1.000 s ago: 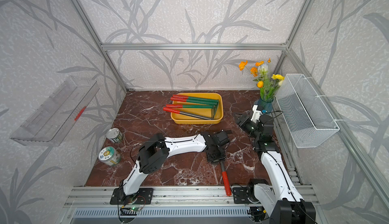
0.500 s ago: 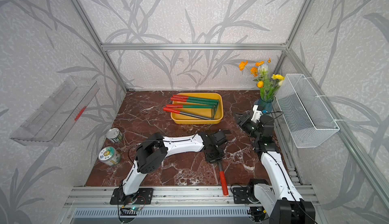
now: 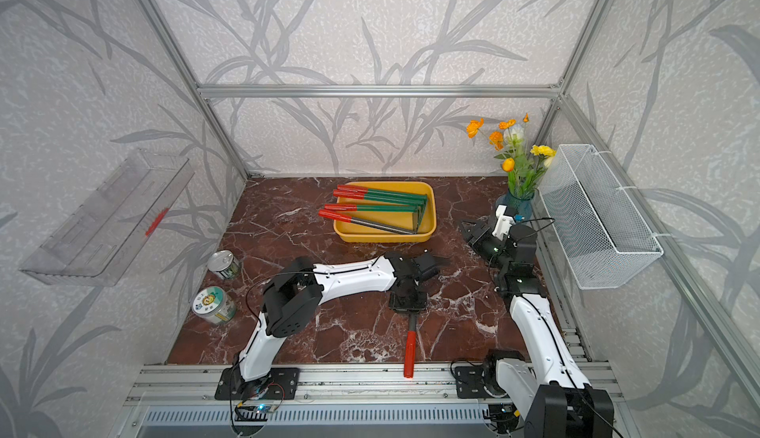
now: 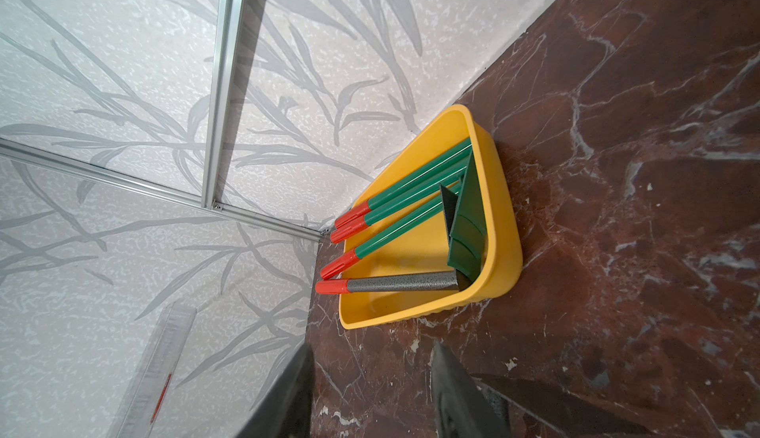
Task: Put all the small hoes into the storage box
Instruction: Pick up the hoe from the center of the board.
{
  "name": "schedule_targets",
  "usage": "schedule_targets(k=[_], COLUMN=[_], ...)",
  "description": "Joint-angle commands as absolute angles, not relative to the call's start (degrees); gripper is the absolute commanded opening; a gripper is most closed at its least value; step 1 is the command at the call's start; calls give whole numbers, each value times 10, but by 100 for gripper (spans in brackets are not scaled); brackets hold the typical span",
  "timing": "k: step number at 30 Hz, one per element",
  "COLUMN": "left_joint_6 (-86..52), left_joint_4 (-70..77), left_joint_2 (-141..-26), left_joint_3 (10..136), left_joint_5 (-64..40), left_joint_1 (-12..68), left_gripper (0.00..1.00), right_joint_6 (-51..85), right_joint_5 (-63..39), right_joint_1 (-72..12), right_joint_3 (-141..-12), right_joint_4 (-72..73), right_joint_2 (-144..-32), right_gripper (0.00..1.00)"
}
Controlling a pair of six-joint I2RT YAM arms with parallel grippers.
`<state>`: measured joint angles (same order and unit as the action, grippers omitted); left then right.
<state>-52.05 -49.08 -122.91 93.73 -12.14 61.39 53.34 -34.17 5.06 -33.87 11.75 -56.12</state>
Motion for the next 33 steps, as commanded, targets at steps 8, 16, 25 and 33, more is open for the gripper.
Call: schedule_targets(k=[8,16,25,33], left_joint_6=[-272,-113,-68,-102], left_joint_4=[-613,-491,-386,-351], left_joint_2=[-1135,-1053,-961,-960], left_joint_3=[981,916,803,704], left_joint_5=[181,255,144,105], left_joint_1=[615,607,527,523], left_gripper=[0,0,0,0], right_joint_6=[445,290,194,199], right_joint_5=[-400,-473,-442,-407], right_joint_1=[54,31,-17,-45], right_joint_3=[-416,-496,-512,-493], right_joint_4=[32,-103,-162,-143], right_joint_2=[-555,-560,-610,-630], right_gripper=[47,47,47,47])
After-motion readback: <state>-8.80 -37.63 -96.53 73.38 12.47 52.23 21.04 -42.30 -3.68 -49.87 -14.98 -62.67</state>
